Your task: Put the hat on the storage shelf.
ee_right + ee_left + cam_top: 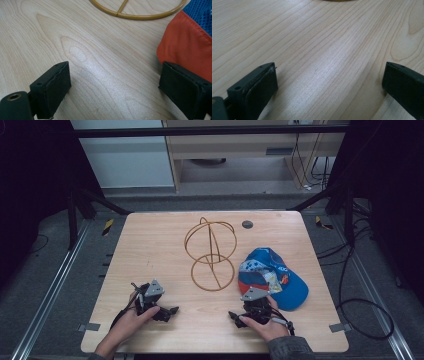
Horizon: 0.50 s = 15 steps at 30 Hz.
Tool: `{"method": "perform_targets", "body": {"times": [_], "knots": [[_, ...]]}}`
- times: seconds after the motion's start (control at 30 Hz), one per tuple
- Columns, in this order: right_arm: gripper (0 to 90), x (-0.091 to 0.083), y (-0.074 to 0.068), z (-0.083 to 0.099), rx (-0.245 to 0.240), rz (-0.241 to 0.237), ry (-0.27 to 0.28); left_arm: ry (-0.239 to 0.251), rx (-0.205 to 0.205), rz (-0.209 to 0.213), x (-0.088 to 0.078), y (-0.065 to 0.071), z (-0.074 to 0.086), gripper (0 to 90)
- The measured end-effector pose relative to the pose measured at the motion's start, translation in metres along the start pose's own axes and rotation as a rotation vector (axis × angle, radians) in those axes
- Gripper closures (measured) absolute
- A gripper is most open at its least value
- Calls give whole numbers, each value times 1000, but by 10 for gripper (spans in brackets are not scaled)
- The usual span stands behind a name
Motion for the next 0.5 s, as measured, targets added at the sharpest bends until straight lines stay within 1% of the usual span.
{"method": "perform_targets", "body": {"times": [0.4,0.5], "knots": [[97,0,0,0,1,1,0,-4,5,0,0,0,0,0],[97,0,0,0,4,4,-1,1,-1,0,0,0,0,0]]}}
Point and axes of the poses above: each handheld gripper's, and its own axes: x roughly forward along the jaws, z roughly out of its underside, y roughly to its right, the point moved 1 cm from there along x, roughly forward along the jaws, and after that the axes turned 9 degrees about z, right-handed, at the moved point
